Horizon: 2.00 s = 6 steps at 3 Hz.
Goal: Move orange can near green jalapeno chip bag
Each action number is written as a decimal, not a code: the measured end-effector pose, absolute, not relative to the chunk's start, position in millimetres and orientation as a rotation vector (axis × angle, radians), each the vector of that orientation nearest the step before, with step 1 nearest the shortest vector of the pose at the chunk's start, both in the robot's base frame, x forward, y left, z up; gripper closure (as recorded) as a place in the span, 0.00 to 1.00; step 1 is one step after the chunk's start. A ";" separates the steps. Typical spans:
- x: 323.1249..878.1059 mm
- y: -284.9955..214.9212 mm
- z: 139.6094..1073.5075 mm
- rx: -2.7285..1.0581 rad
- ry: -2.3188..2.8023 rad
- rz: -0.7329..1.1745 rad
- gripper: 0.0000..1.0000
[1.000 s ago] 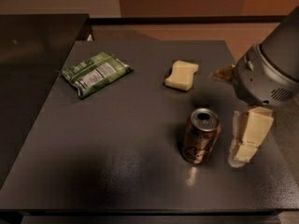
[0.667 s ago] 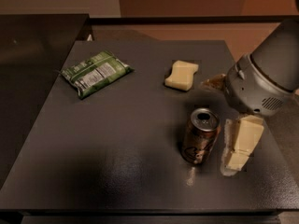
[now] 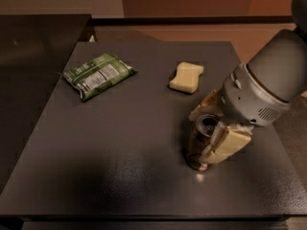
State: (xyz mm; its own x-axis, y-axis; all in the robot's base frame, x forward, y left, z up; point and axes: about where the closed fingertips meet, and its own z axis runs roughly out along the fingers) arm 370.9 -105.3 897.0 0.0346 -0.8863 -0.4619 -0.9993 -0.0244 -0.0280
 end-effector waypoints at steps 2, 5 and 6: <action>377.8 -76.3 908.2 -2.001 1.875 0.438 0.88; 429.7 0.5 934.9 -1.890 1.887 0.396 1.00; 455.1 12.7 943.7 -1.808 1.907 0.374 1.00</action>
Offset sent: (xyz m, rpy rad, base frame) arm 0.0187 0.0536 0.0175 -0.0119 -0.0365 0.0540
